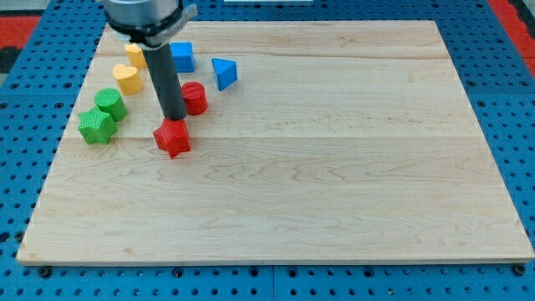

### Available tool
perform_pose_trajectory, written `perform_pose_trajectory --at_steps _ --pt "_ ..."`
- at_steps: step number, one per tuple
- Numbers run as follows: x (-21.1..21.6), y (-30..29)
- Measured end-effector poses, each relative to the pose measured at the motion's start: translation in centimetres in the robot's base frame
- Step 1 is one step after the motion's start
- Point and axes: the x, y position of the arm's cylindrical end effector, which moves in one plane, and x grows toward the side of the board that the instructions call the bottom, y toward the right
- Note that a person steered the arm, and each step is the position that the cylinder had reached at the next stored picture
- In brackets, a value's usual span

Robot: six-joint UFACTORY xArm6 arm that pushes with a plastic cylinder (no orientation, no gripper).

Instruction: Move the red circle towards center

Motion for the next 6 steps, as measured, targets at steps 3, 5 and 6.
perform_pose_trajectory --at_steps 3,5,6 --pt "-5.5 -2.7" --pt "-2.5 5.2" --pt "0.7 7.9"
